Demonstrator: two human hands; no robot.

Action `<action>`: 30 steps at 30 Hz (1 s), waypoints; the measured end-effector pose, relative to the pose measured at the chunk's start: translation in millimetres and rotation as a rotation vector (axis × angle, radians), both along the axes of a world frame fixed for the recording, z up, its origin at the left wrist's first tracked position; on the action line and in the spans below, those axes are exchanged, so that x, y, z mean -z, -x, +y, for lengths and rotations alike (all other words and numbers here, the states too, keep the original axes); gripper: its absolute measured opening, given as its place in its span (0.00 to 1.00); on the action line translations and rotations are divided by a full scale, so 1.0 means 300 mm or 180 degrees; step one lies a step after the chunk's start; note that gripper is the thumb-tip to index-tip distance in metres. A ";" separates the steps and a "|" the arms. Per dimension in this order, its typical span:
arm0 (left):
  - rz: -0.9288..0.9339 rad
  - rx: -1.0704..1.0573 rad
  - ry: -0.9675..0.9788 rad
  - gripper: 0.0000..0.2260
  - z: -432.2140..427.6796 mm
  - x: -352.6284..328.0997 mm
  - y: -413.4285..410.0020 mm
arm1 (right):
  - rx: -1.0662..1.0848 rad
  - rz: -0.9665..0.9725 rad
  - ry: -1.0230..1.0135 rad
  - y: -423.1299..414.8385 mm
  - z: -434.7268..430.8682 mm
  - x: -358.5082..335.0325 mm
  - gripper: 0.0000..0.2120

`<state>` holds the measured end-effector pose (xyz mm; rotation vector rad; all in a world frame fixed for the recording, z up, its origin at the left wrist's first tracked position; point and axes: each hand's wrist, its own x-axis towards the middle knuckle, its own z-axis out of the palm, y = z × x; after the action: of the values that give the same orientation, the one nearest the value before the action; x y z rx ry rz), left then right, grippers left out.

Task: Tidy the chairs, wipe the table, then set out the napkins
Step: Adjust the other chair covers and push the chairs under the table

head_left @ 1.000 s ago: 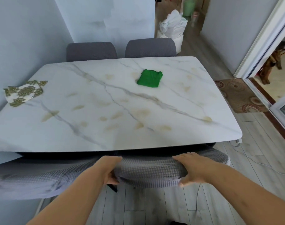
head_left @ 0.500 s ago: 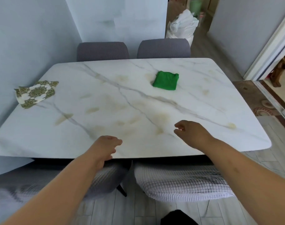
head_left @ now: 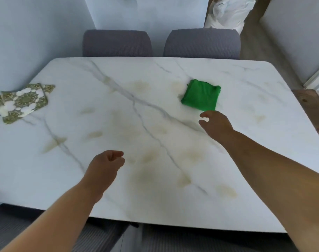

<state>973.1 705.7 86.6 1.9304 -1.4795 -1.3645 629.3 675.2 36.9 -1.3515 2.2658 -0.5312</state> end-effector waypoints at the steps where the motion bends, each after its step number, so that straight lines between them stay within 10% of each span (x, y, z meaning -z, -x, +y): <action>1: -0.0005 -0.0044 -0.0016 0.10 -0.021 0.014 0.013 | -0.0280 0.0137 -0.0119 0.003 -0.048 0.028 0.19; 12: 0.0039 -0.0394 -0.0146 0.10 -0.152 0.075 0.010 | -0.0929 0.1277 -0.0816 0.037 -0.341 0.198 0.31; 30: 0.0499 -0.0007 -0.0164 0.13 -0.316 0.102 -0.542 | -0.1251 -0.0111 -0.0365 -0.966 -0.125 0.105 0.45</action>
<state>1135.6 611.0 56.0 1.8085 -1.3807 -1.5290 919.0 637.6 5.2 -1.6560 1.8994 -0.2830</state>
